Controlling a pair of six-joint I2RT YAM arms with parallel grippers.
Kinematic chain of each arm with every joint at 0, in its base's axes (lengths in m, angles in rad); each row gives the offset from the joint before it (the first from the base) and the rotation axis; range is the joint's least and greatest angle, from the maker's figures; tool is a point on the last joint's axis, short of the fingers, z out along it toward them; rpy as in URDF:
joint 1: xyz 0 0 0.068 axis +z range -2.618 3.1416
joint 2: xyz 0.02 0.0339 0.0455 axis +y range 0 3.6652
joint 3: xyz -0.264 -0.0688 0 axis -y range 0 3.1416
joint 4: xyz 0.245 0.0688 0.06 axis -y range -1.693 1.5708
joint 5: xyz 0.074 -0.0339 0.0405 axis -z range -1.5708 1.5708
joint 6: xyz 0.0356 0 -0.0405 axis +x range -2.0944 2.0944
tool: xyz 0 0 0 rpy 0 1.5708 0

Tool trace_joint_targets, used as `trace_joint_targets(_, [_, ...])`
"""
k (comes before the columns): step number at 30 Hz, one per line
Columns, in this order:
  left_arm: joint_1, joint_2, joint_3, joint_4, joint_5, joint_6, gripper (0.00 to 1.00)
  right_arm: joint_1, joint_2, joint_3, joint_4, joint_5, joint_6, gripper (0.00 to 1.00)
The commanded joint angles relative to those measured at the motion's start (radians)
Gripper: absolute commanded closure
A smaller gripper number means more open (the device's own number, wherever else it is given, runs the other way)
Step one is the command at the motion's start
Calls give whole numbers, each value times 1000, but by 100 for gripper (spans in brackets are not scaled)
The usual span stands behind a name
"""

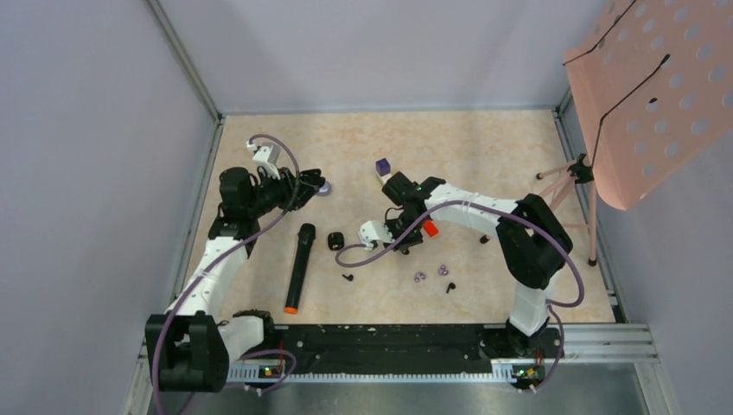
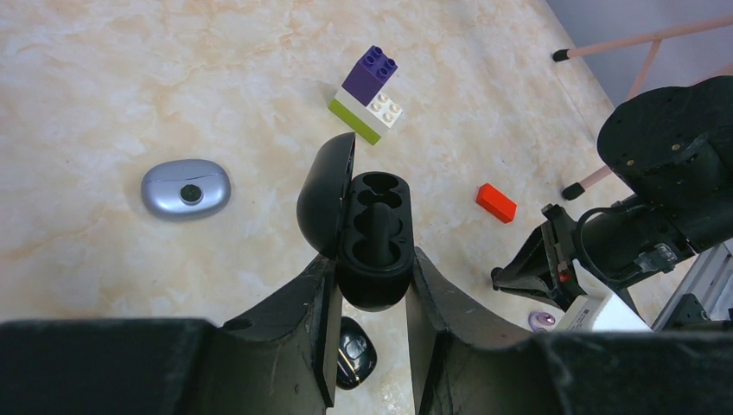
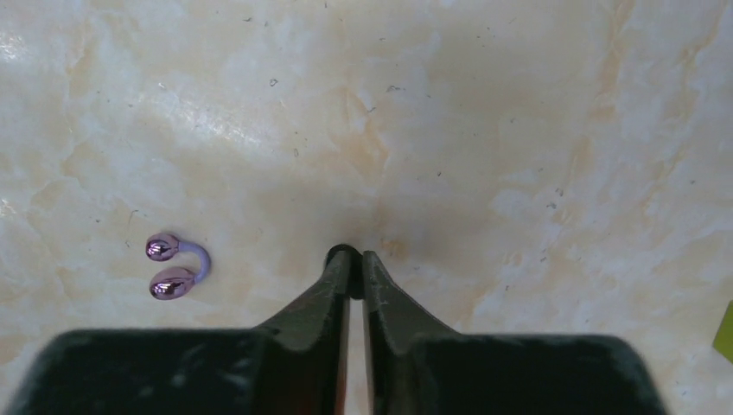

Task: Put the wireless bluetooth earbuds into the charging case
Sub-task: Pick up the earbud from the center of the board.

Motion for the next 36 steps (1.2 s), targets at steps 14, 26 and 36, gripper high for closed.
trace_joint_targets(14, [5,-1,14,58,-17,-31,100,-31,-140,27,59,60,819,77])
trace_joint_targets(26, [6,13,8,79,-22,-43,100,-26,-69,-40,182,28,797,88])
trace_joint_targets(36, [34,0,-5,75,-23,-40,100,-28,3,-31,204,91,789,85])
